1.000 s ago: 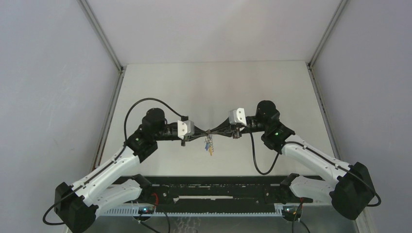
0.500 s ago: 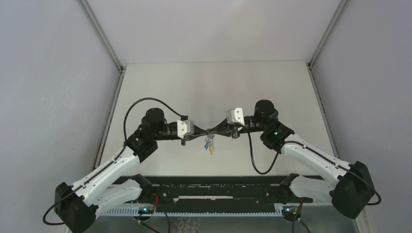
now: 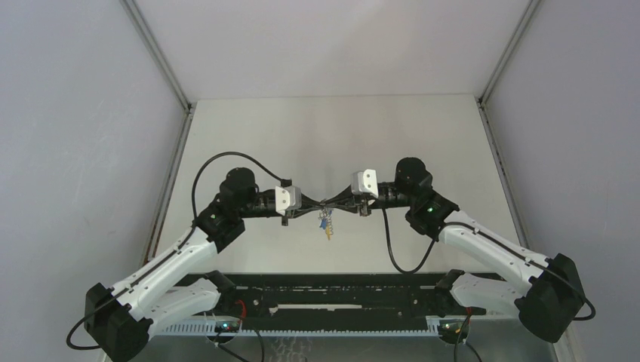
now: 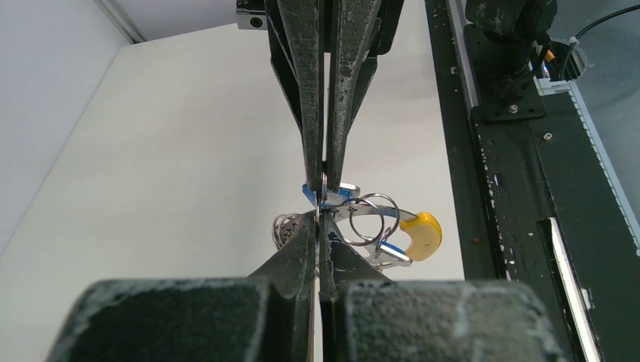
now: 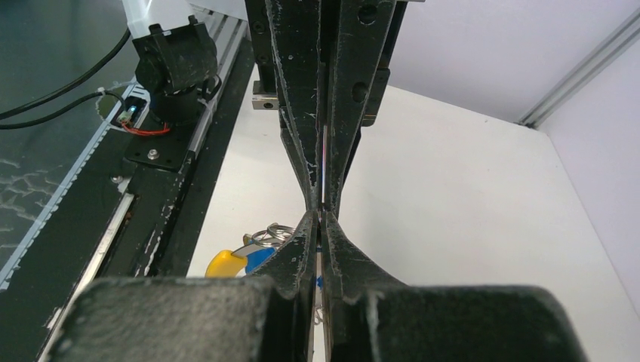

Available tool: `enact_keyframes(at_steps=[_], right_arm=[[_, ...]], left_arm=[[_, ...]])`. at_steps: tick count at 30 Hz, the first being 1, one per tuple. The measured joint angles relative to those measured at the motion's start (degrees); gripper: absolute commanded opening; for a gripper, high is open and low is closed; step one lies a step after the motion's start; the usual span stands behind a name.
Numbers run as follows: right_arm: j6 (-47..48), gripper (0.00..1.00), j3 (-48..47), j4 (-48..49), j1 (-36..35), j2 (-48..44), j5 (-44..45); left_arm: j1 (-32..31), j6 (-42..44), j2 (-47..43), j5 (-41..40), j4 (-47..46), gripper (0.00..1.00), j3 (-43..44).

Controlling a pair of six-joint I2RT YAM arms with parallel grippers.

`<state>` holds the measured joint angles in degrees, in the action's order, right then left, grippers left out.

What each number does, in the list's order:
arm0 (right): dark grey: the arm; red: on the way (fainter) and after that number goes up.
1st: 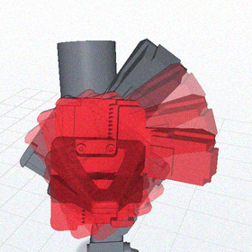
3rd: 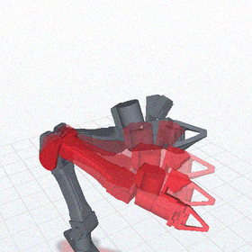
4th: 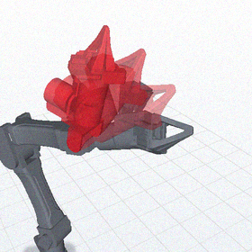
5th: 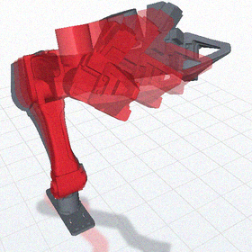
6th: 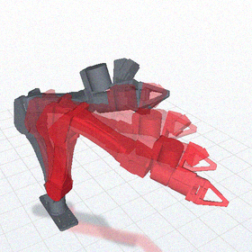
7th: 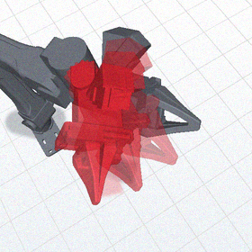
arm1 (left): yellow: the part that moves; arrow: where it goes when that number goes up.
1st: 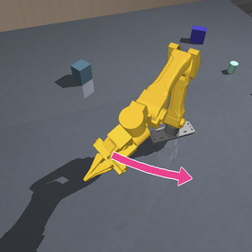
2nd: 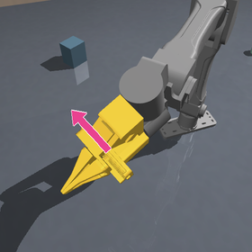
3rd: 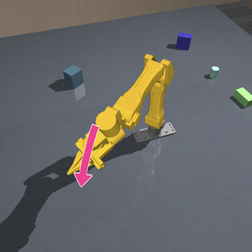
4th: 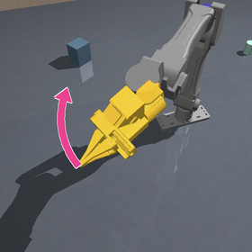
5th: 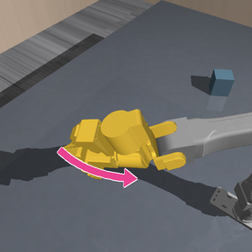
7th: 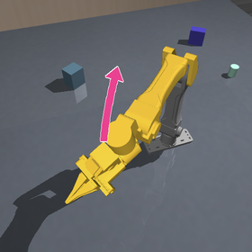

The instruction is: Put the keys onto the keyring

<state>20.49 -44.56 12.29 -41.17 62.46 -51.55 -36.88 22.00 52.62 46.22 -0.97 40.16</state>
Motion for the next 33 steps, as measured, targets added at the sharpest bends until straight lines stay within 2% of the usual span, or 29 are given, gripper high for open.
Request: enact_keyframes(at_steps=[16,33], right_arm=[[-0.6,0.0,-1.3,-0.5,-2.1,0.0,9.2],[-5.8,0.0,-2.2,-0.2,-2.8,0.3,17.7]], left_arm=[[-0.2,0.0,-1.3,-3.4,-0.7,0.0,0.0],[-0.2,-0.5,-4.5,-7.7,-8.2,0.0,-3.8]])
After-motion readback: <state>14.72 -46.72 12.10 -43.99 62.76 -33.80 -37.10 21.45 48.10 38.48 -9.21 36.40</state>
